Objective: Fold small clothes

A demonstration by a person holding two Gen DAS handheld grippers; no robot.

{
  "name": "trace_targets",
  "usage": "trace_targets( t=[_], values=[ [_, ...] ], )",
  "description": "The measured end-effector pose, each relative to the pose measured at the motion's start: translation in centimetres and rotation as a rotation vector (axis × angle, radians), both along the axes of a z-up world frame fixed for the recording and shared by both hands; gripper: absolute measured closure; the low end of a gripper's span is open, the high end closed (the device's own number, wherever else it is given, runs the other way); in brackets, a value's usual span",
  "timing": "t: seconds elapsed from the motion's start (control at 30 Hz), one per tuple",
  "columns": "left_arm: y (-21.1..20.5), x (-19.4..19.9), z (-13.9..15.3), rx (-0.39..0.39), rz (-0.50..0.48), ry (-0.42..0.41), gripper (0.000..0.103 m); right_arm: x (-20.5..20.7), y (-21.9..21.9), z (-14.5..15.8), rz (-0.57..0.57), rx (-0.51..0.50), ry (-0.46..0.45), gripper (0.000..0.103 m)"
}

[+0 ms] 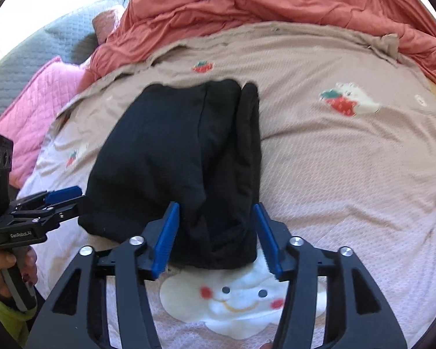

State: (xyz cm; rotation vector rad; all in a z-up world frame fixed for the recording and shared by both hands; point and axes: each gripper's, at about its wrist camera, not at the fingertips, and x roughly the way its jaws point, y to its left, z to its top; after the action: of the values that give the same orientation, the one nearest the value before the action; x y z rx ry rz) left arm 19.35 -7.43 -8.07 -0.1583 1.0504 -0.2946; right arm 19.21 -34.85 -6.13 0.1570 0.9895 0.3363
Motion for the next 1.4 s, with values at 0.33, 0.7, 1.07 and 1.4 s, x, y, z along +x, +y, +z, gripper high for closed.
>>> trace_targets(
  t=[0.33, 0.7, 1.07, 1.4],
  values=[
    [1.1, 3.4, 0.3, -0.046, 0.047, -0.005, 0.031, 4.3, -0.9, 2.1, -0.047, 0.059, -0.067, 0.025],
    [-0.3, 7.3, -3.1, -0.123, 0.014, 0.088, 0.024, 9.6, -0.2, -3.9, -0.027, 0.221, 0.15, 0.021],
    [-1.4, 8.9, -4.3, -0.135, -0.02, 0.083, 0.033, 11.2, 1.3, -6.2, 0.022, 0.285, 0.162, 0.044],
    [-1.4, 7.8, -1.4, -0.153, -0.038, 0.016, 0.057, 9.5, 2.4, -3.1, 0.077, 0.262, 0.063, 0.054]
  ],
)
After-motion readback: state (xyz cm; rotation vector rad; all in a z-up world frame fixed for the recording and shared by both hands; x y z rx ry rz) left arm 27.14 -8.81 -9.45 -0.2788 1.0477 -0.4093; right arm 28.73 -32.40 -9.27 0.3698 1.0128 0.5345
